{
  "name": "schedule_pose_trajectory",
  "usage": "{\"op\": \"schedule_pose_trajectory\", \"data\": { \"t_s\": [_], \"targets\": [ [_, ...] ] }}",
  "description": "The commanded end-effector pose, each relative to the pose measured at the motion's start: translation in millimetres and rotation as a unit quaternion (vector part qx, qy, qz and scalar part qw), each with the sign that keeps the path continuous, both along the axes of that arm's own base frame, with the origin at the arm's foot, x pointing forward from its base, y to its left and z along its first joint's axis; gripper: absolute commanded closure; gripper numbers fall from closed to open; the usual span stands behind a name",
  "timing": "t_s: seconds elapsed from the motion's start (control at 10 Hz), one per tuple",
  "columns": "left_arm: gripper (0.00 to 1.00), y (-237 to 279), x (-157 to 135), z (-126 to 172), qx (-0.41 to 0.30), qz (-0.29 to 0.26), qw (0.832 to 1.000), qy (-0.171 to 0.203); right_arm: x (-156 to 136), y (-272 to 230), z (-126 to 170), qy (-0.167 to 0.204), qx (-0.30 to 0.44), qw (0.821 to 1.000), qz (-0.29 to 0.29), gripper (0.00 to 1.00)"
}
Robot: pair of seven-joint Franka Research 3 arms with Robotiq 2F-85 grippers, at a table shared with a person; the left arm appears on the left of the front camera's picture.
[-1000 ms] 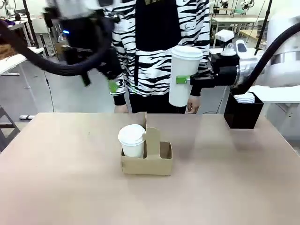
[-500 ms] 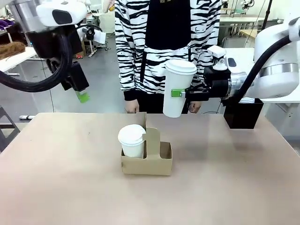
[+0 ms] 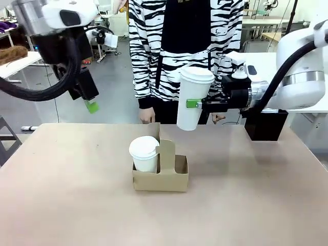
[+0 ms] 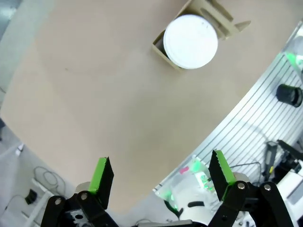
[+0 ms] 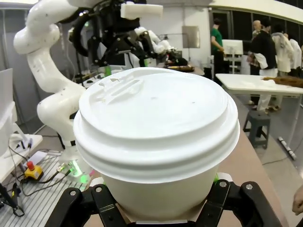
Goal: Pour a drink into a cup and package it in a carrier.
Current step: Insert the held 600 ml Paper Cup into the Cup Carrier.
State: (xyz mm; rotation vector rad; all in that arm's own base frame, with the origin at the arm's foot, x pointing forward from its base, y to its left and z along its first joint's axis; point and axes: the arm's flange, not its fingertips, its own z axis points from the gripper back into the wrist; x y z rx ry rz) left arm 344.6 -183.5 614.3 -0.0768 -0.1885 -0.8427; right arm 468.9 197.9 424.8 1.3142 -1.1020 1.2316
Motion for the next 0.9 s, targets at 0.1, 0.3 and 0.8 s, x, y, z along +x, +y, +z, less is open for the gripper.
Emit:
{"op": "schedule_pose_trajectory", "data": {
  "t_s": [0.1,0.3,0.8],
  "targets": [
    [0.00,66,-20,-28,-0.081,-0.098,0.992,-0.015,-5,24,-28,-0.006,0.003,0.998,0.062,0.24],
    [0.00,94,-25,-52,-0.087,-0.175,0.979,-0.053,-8,35,-44,-0.005,-0.005,0.996,0.091,0.24],
    [0.00,110,-24,-67,-0.080,-0.202,0.975,-0.052,-9,51,-84,-0.002,-0.023,0.991,0.131,0.24]
  ]
}}
